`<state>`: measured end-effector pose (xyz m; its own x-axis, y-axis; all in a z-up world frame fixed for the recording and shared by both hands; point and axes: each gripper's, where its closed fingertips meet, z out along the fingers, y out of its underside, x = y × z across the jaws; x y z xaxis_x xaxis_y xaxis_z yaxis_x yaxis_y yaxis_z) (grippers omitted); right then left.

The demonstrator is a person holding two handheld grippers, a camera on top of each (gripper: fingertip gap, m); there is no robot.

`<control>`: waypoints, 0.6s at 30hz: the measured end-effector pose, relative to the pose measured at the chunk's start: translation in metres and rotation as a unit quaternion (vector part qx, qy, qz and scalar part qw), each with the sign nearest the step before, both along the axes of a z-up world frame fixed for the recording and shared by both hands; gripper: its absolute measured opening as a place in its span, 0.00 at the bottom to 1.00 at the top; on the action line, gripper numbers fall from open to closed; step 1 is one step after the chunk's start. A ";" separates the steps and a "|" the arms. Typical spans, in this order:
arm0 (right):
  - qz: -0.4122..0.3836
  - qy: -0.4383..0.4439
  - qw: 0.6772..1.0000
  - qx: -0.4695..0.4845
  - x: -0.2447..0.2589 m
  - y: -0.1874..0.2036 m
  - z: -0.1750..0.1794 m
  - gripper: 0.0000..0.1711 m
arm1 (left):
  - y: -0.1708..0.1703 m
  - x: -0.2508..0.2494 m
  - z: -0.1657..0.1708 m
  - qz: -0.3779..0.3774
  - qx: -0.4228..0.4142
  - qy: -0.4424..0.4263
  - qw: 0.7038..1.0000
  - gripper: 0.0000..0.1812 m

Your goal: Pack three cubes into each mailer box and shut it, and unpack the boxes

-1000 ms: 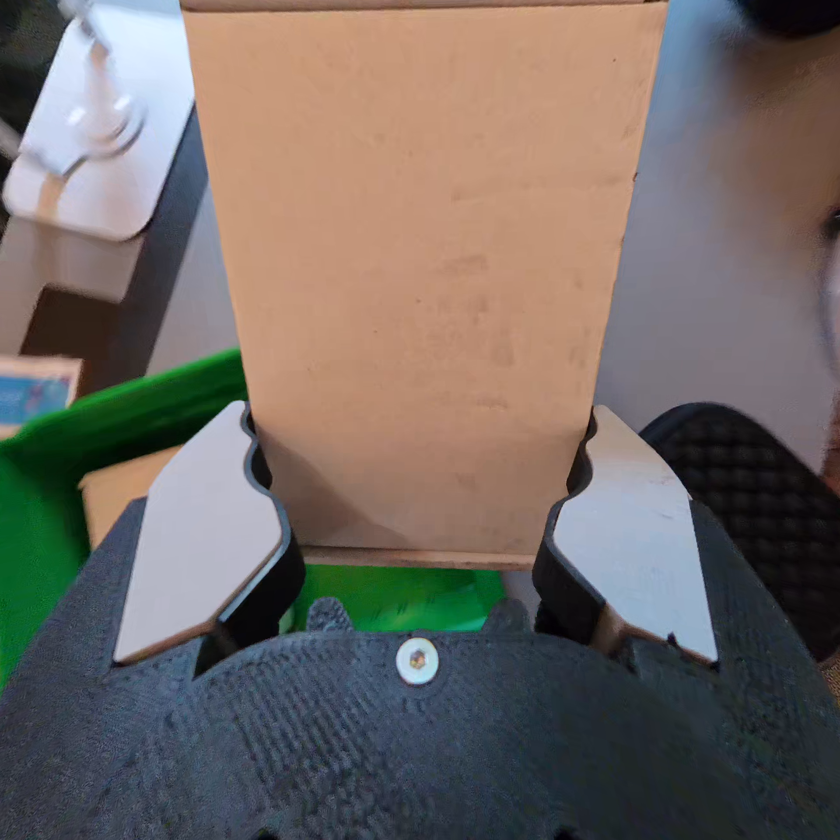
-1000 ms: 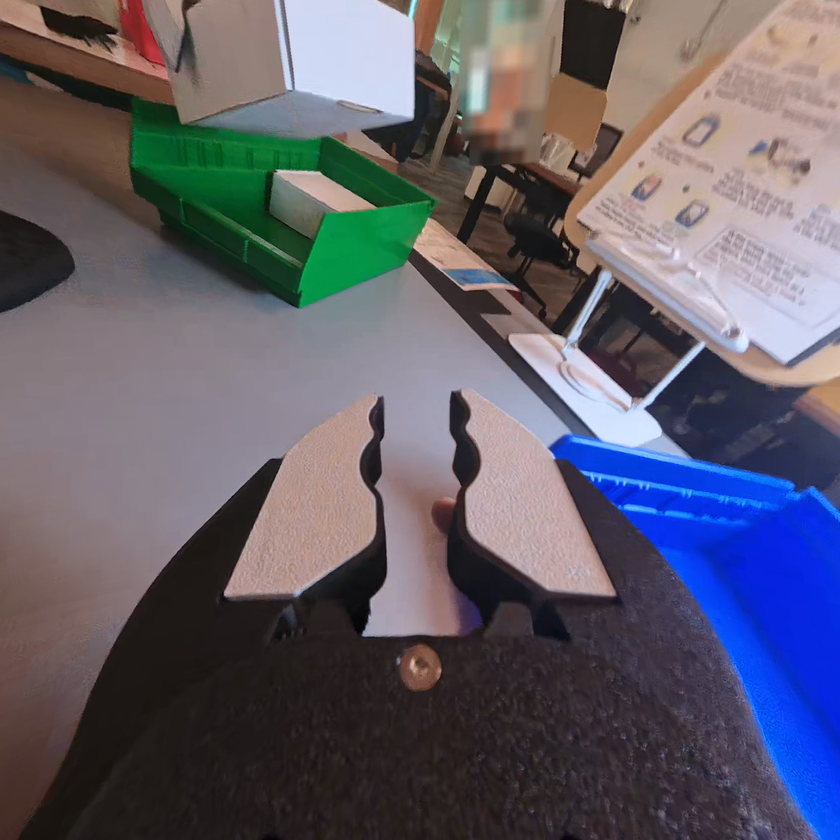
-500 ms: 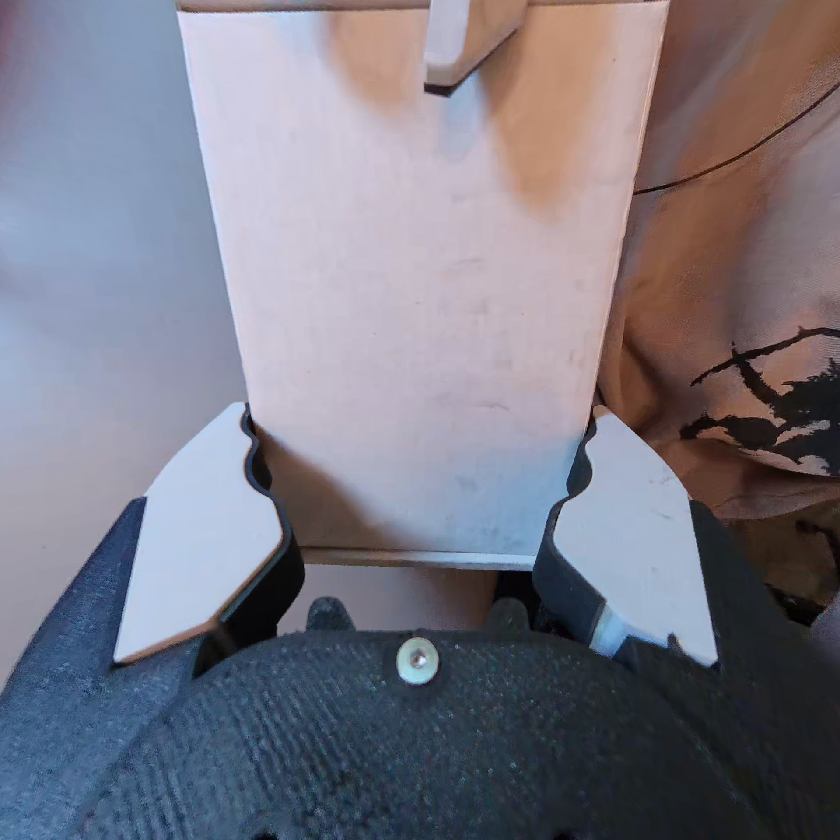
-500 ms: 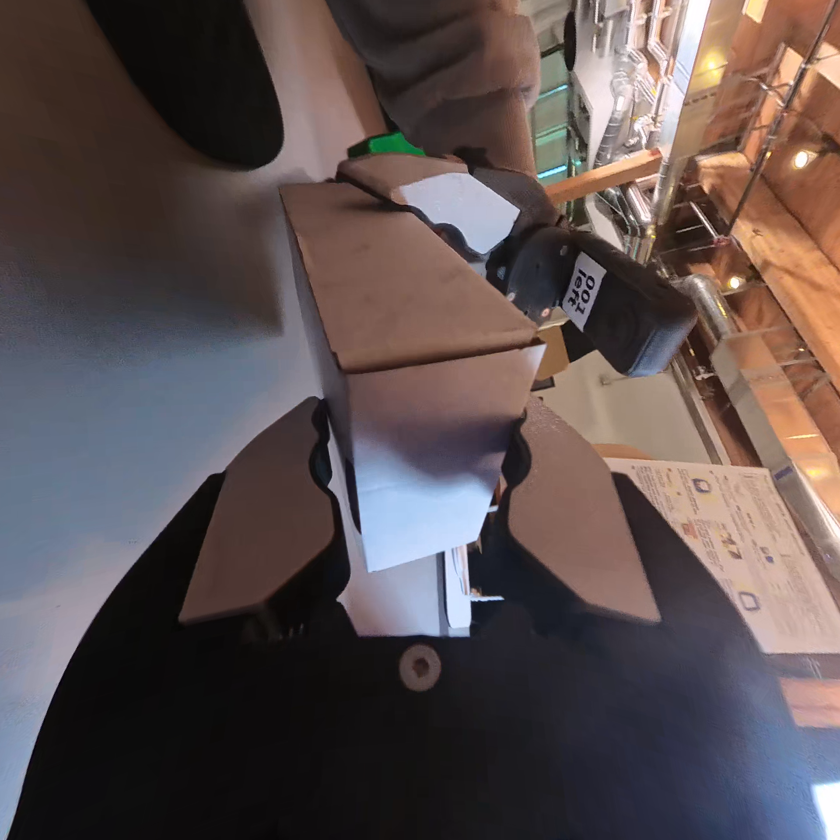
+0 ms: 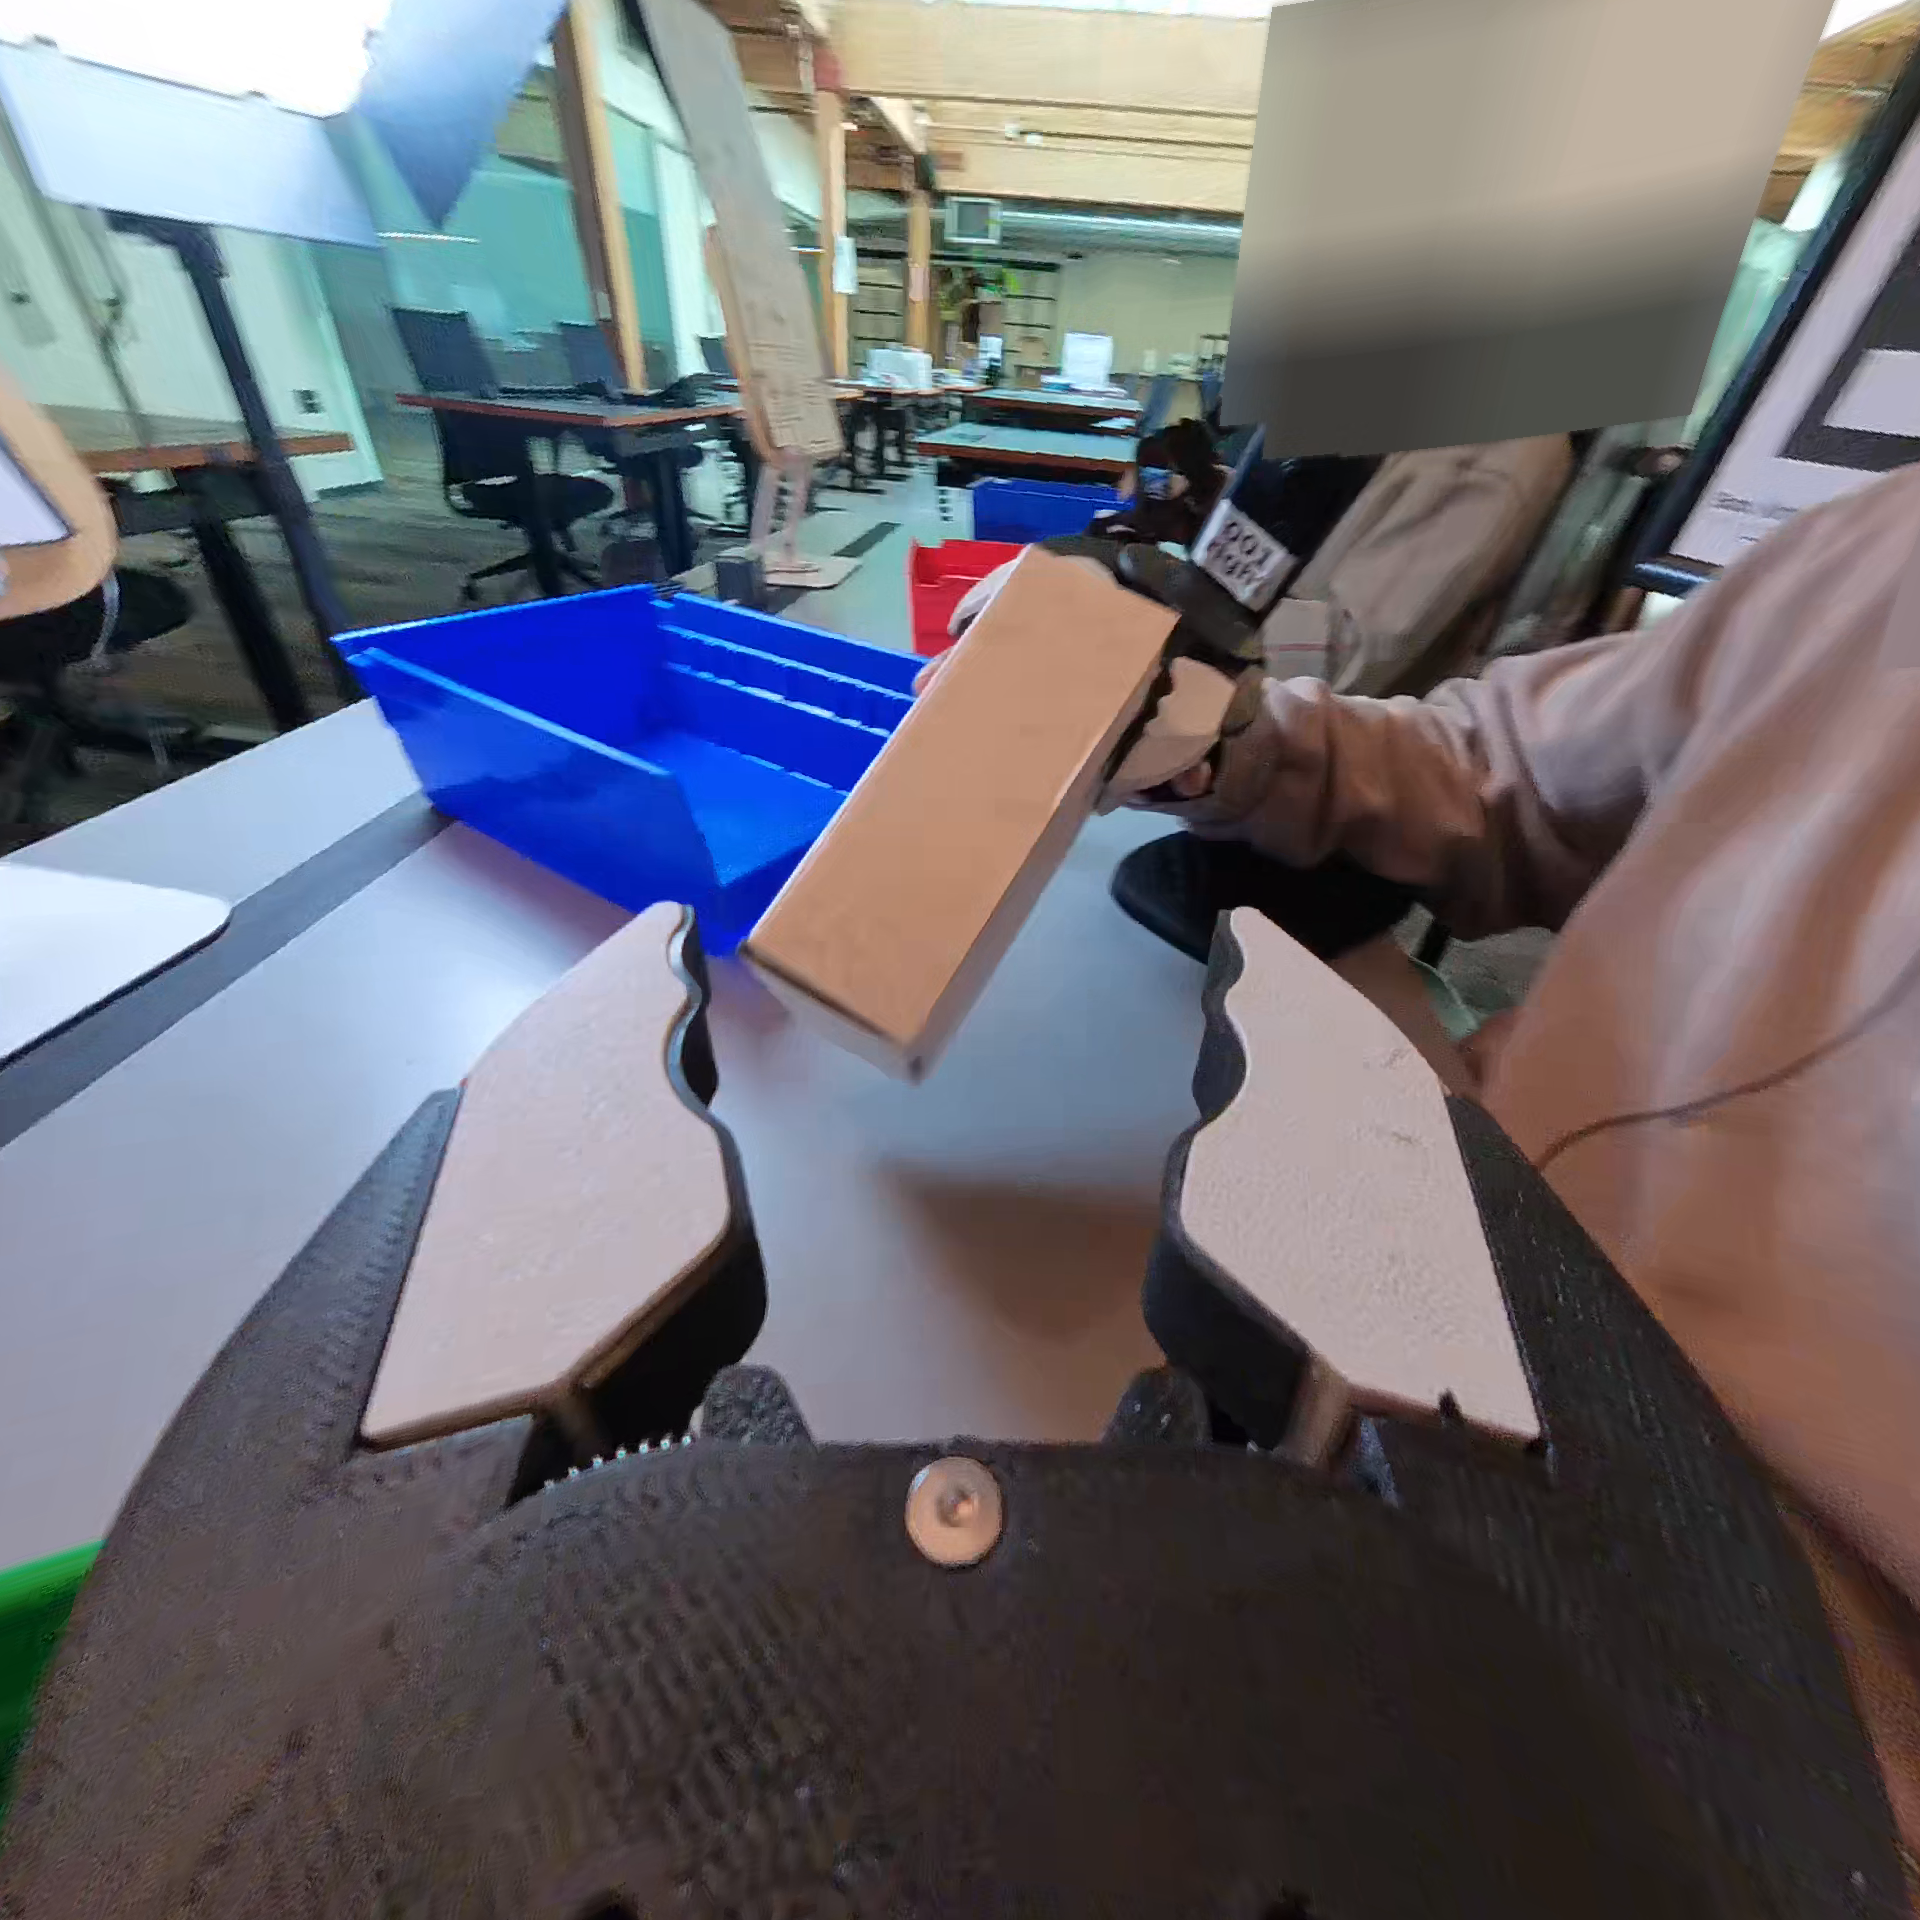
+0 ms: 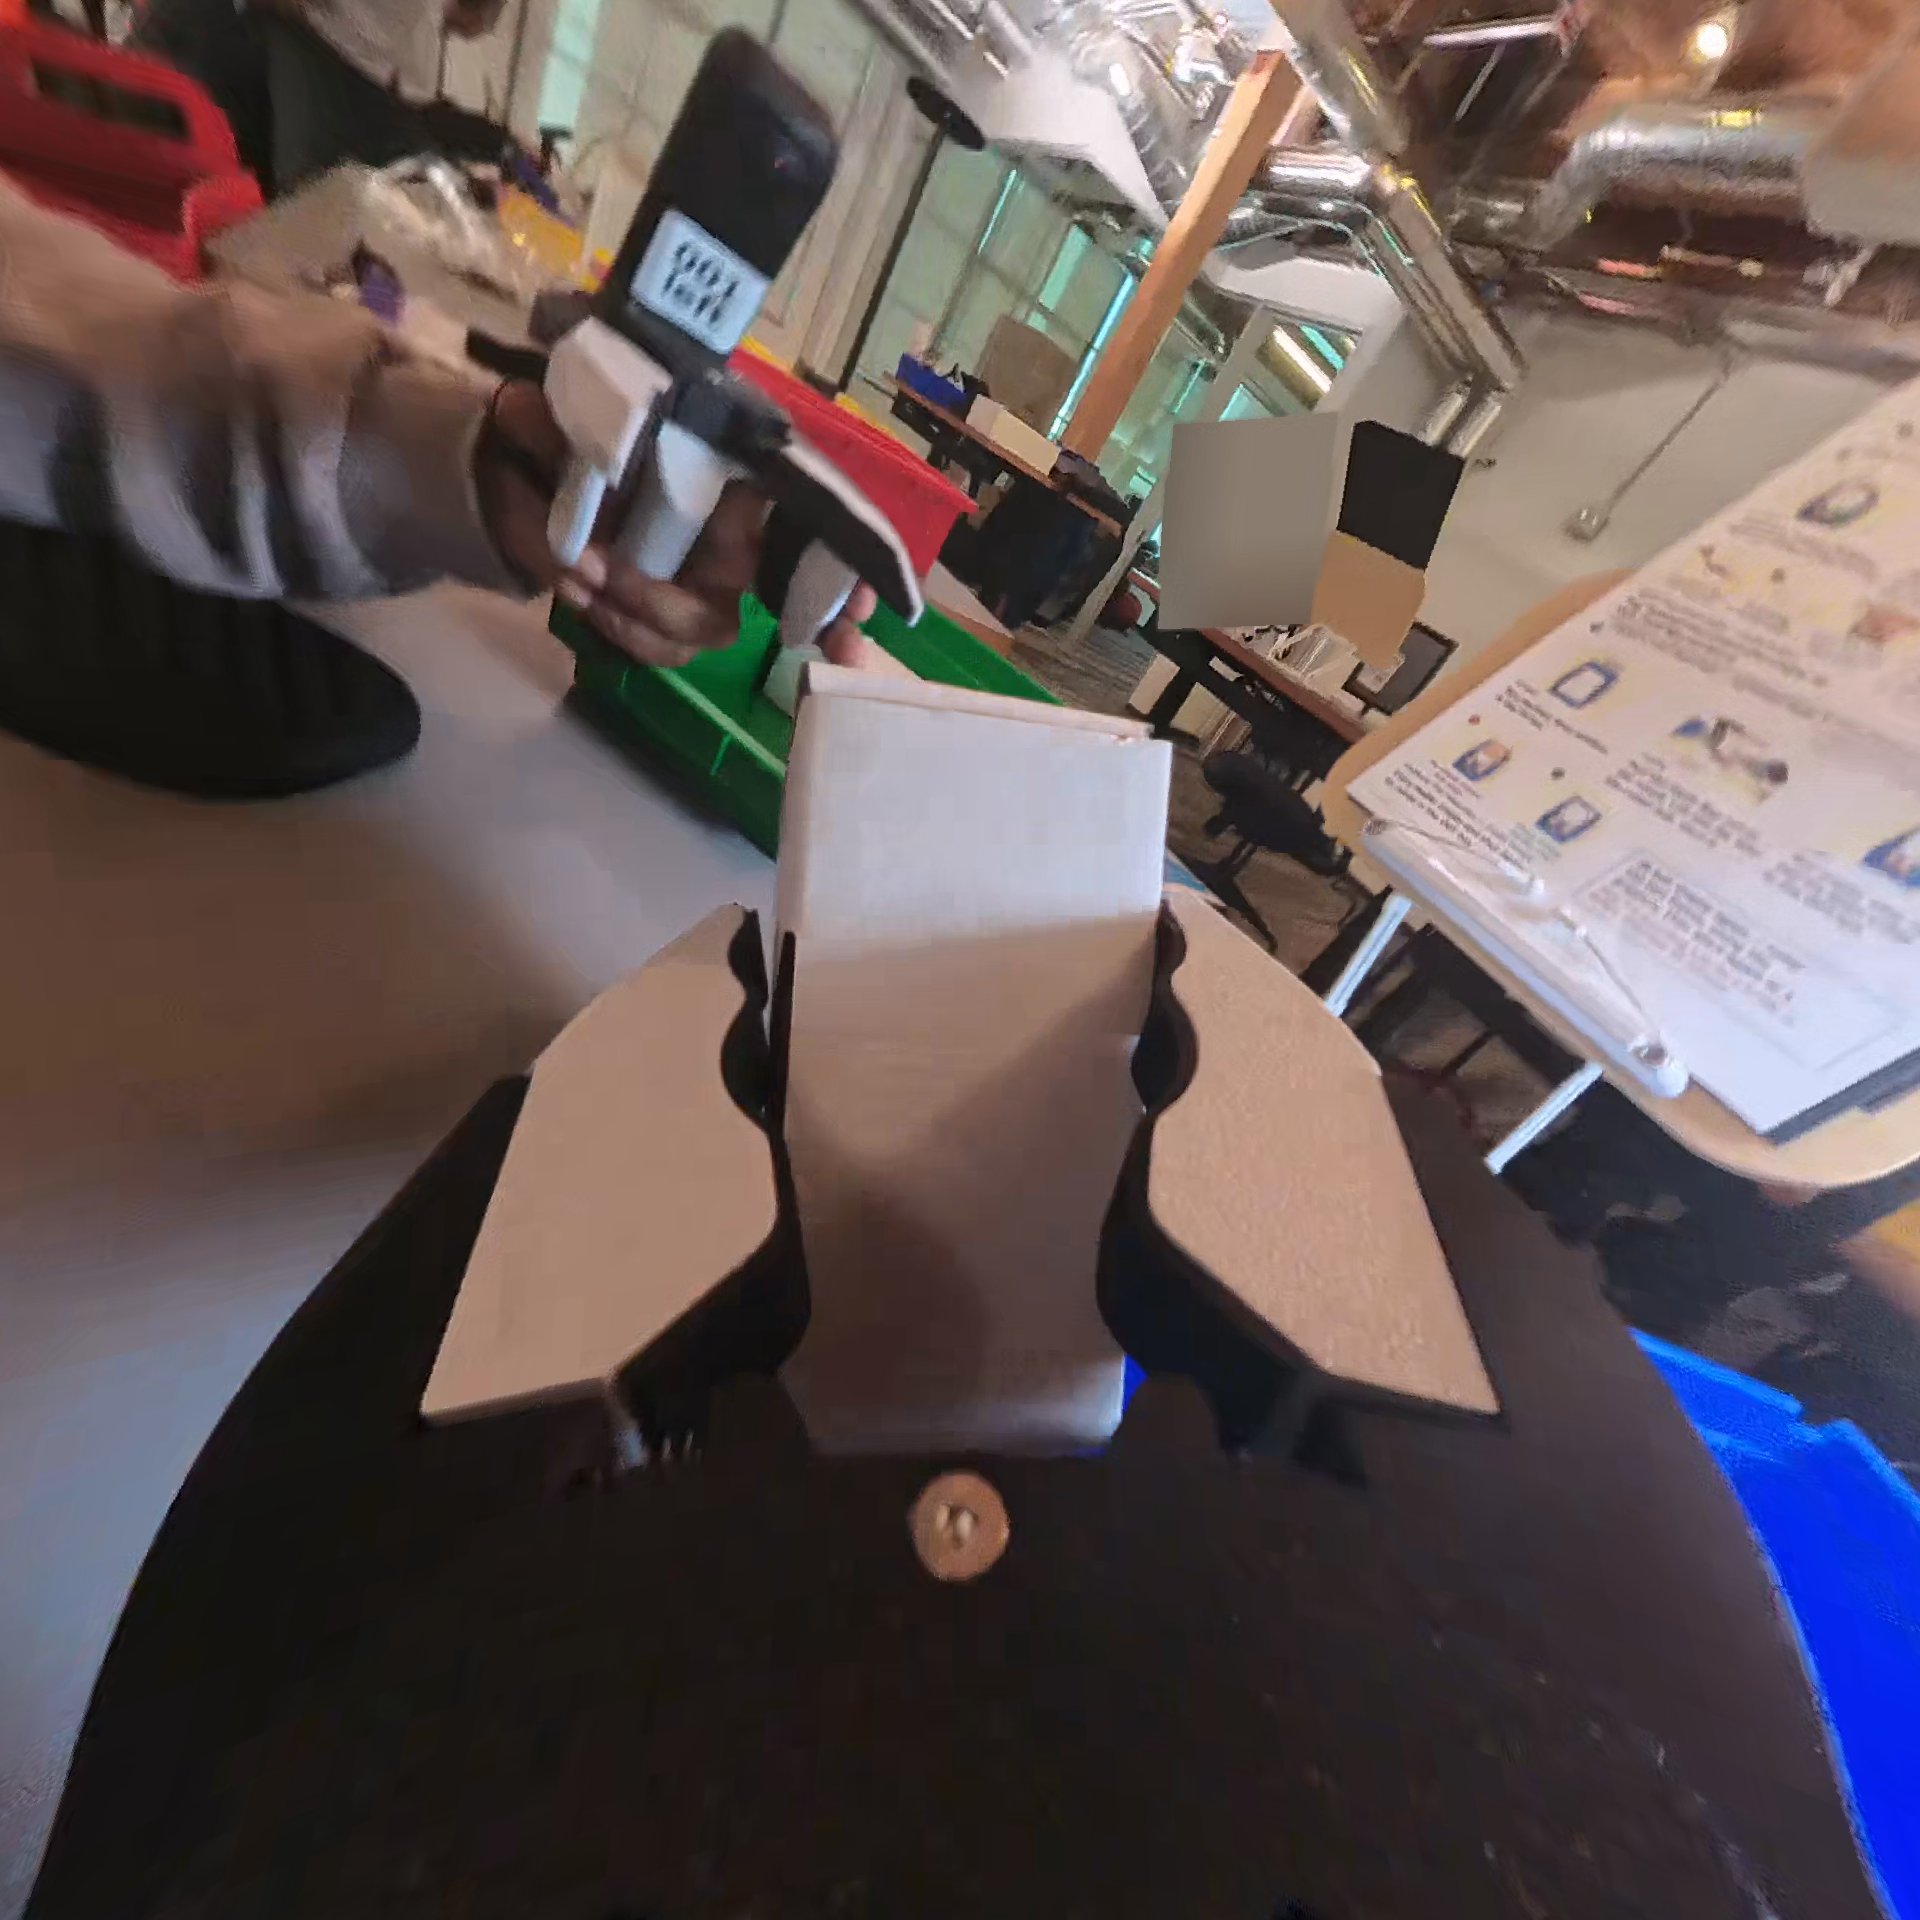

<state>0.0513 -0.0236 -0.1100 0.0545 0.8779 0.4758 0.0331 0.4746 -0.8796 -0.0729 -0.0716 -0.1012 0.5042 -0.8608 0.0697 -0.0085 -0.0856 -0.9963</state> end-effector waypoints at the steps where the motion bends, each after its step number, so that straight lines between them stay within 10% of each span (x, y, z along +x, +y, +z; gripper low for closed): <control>1: 0.001 0.009 1.000 -0.023 0.001 0.005 0.002 0.40 | 0.007 0.000 -0.009 0.018 -0.008 0.001 1.000 0.50; 6: 0.054 0.062 0.989 -0.124 0.001 -0.006 0.016 0.40 | 0.019 0.033 -0.061 0.021 -0.037 0.064 0.997 0.56; 11: 0.110 0.087 0.969 -0.204 -0.007 -0.026 0.019 0.40 | 0.015 0.068 -0.040 0.027 0.031 0.057 0.998 0.49; 18: 0.007 -0.013 0.981 -0.194 -0.019 0.007 -0.026 0.41 | 0.020 0.040 -0.057 0.078 -0.037 0.107 0.991 0.46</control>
